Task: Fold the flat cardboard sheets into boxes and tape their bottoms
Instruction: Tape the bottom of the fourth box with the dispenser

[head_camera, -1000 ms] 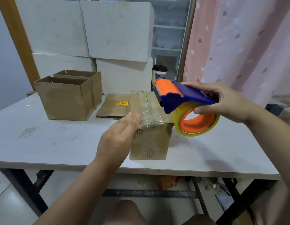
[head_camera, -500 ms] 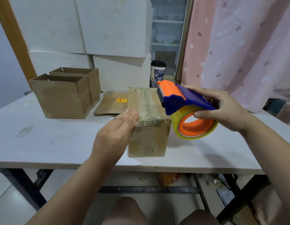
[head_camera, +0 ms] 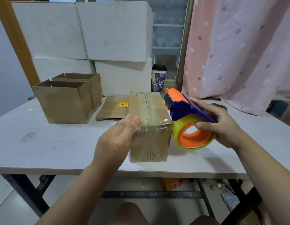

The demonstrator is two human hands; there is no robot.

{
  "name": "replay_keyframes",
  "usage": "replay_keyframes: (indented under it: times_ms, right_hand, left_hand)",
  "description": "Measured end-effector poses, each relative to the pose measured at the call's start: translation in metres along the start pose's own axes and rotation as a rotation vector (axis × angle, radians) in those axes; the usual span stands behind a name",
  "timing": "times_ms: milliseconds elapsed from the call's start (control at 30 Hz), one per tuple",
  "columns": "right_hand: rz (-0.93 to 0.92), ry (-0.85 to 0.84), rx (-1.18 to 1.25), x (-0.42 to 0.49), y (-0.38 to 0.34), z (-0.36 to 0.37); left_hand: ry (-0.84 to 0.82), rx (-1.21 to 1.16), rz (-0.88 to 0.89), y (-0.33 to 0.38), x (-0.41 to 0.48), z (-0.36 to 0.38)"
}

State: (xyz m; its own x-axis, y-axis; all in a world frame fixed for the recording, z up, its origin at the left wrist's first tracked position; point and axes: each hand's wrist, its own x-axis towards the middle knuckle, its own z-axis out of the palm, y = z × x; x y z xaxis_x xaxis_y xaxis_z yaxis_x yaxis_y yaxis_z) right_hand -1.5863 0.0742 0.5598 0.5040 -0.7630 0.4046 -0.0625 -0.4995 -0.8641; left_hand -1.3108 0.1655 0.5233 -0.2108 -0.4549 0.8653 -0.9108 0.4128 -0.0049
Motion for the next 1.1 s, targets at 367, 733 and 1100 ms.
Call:
replay_keyframes:
  times_ms: [367, 733, 1100]
  right_hand:
    - [0.050, 0.025, 0.154, -0.005, 0.012, 0.008]
    - [0.076, 0.045, 0.137, -0.007, 0.007, 0.016]
    - [0.041, 0.026, 0.063, -0.004, 0.008, 0.034]
  left_hand:
    - [0.027, -0.018, -0.118, 0.007, 0.004, 0.000]
    - [-0.277, 0.359, -0.217, 0.046, 0.024, -0.001]
    - [-0.208, 0.156, -0.051, 0.043, 0.029, -0.004]
